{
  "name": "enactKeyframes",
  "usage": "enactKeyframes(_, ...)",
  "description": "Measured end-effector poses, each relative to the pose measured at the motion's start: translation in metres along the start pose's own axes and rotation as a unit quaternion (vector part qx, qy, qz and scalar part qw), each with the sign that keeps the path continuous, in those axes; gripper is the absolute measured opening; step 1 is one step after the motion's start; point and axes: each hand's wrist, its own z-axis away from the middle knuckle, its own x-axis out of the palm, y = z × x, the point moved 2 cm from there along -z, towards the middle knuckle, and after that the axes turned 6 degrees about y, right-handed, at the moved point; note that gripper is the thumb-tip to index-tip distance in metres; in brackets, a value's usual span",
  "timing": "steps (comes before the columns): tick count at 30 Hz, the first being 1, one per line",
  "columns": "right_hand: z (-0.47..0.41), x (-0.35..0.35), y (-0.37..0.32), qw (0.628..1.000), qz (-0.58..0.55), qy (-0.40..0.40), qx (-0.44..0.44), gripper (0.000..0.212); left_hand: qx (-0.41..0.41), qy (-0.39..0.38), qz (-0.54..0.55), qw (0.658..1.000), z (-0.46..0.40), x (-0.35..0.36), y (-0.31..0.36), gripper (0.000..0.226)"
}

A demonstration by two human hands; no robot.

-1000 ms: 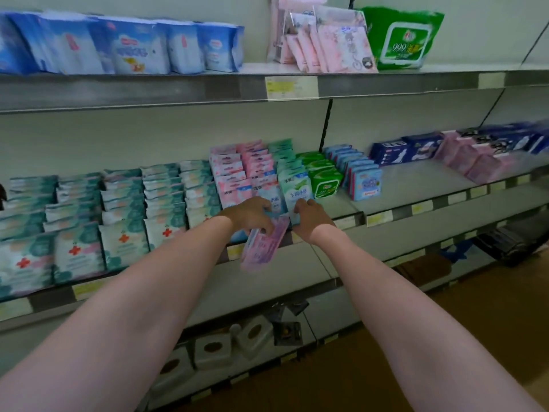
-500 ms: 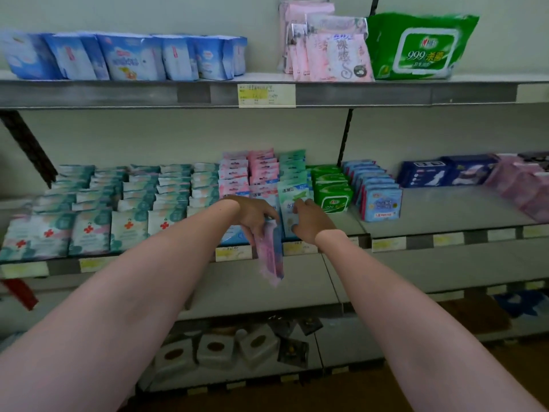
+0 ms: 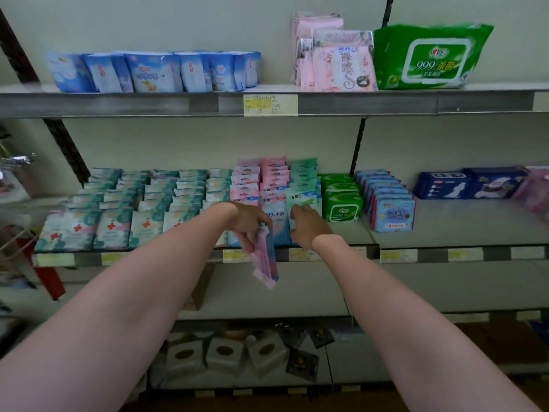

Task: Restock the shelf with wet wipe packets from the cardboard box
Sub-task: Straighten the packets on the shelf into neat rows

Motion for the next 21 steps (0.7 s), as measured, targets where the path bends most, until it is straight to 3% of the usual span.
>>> enactKeyframes(3,0.0,0.004,-0.003,1.0,-0.005,-0.011,-0.005,0.04,-0.008,0.045,0.075,0.996,0.0,0.003,-0.004,0.03)
enactKeyframes(7,0.001,0.008,-0.009,1.0,-0.01,-0.008,-0.01,0.039,-0.06,0.024,0.249,0.966,-0.002,0.009,-0.011,0.027)
enactKeyframes(9,0.002,0.009,-0.013,1.0,-0.013,-0.007,-0.011,0.039,-0.026,0.054,0.169,0.984,-0.005,0.005,-0.016,0.034)
enactKeyframes(11,0.003,0.01,-0.015,1.0,-0.014,-0.012,-0.011,0.039,0.027,0.091,0.027,0.995,-0.003,-0.001,-0.02,0.013)
enactKeyframes(12,0.003,0.011,-0.016,1.0,-0.015,-0.016,-0.011,0.038,0.044,0.103,-0.003,0.994,-0.002,-0.003,-0.023,0.013)
enactKeyframes(16,0.006,0.015,-0.018,1.0,-0.012,-0.023,-0.011,0.035,0.038,0.134,0.034,0.99,0.009,-0.011,-0.031,0.05)
enactKeyframes(21,0.006,0.015,-0.021,0.999,-0.018,-0.025,-0.013,0.034,0.03,0.168,0.046,0.984,0.009,-0.018,-0.036,0.034)
